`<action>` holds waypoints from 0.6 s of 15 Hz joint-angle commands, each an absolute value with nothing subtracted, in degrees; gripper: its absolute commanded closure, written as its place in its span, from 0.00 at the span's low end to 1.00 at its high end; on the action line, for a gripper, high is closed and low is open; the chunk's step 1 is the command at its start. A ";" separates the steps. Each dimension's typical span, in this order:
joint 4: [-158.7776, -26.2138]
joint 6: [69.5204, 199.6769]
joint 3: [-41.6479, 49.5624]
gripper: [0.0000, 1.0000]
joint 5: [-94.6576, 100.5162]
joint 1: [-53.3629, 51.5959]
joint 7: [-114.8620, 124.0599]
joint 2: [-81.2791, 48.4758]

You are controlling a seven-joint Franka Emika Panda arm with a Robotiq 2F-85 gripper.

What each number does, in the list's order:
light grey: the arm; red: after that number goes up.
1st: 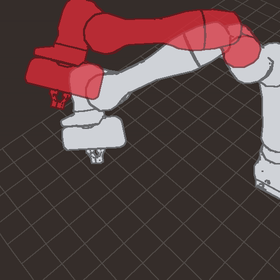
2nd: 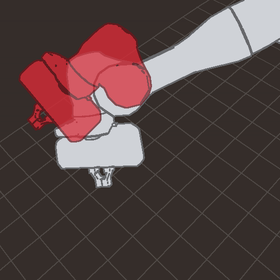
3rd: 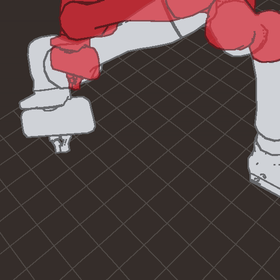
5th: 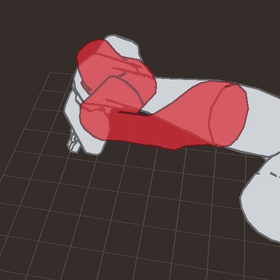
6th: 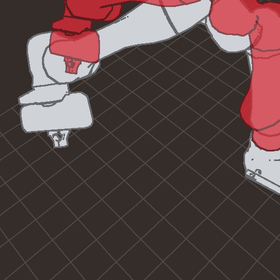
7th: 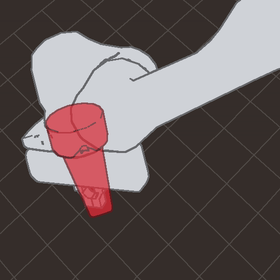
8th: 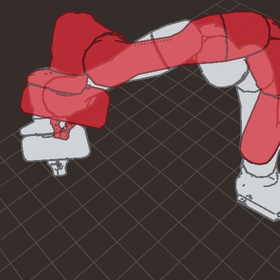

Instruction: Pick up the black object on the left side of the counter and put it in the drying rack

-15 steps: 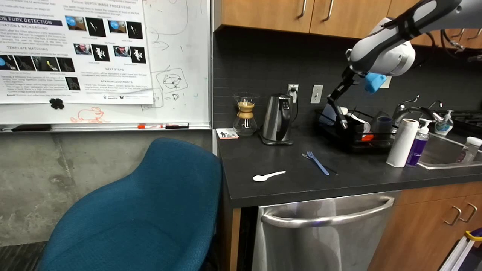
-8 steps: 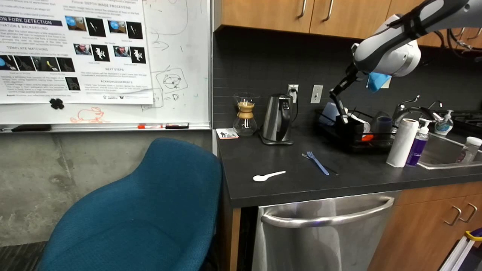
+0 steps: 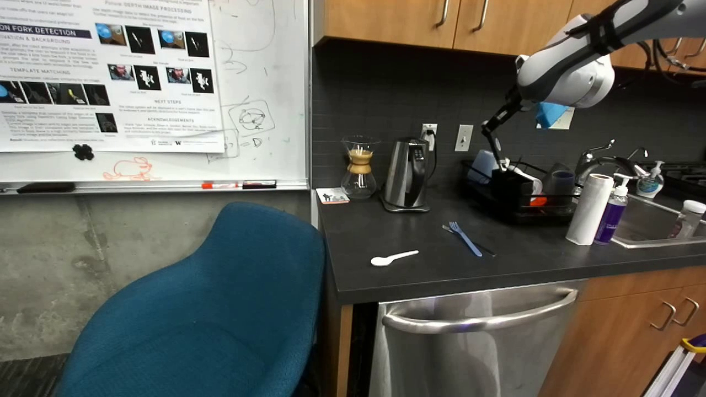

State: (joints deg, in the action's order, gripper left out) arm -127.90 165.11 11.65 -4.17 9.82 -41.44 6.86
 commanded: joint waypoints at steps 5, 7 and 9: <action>-124.48 168.49 13.25 0.82 -5.92 9.75 -44.61 3.81; -123.87 169.94 13.85 0.82 -6.49 9.78 -45.26 2.72; -122.91 171.21 14.47 0.82 -6.53 9.95 -45.59 1.57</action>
